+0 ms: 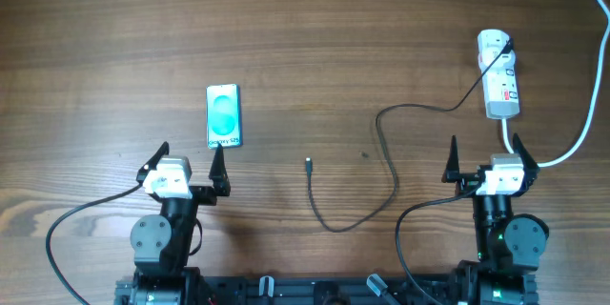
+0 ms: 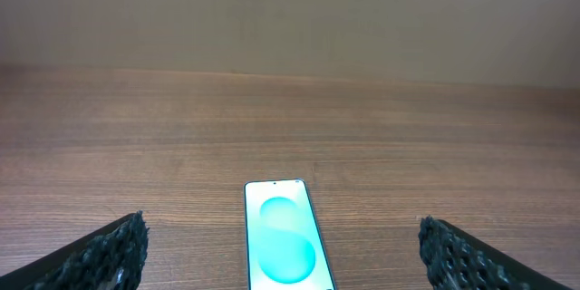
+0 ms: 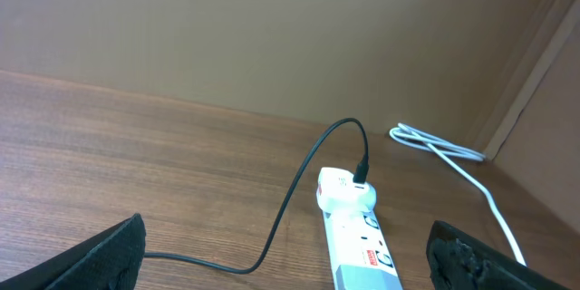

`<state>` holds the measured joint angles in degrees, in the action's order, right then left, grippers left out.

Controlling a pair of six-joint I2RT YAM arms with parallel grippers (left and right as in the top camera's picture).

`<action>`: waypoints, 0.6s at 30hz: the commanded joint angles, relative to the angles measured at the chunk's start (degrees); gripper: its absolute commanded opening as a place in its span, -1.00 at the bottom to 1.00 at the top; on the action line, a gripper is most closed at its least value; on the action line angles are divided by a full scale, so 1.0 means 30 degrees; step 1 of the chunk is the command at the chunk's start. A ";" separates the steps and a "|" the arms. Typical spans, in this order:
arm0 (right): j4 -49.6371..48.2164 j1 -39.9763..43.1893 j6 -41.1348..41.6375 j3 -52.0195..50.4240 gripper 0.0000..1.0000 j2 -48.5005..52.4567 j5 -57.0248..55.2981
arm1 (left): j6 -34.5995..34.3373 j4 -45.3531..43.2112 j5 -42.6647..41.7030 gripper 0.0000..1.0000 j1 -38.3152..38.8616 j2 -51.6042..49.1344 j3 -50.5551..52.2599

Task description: Plug charger to phone and switch on socket

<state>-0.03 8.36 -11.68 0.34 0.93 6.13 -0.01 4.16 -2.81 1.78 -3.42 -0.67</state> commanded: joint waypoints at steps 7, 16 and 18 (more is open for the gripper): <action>-0.0080 -0.0168 -0.0117 -0.0007 0.99 -0.0168 -0.0262 | 0.0364 0.0066 0.0248 1.00 0.0102 -0.0029 0.0117; -0.0080 -0.0175 -0.0109 -0.0007 0.99 -0.0168 -0.0255 | 0.0364 0.0066 0.0248 1.00 0.0102 -0.0029 0.0117; -0.0080 -0.0168 -0.0117 -0.0007 0.99 -0.0168 -0.0255 | 0.0364 0.0007 0.0248 1.00 0.0102 -0.0029 0.0117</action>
<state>-0.03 8.29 -11.68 0.34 0.93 6.13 -0.01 4.16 -2.81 1.78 -3.44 -0.67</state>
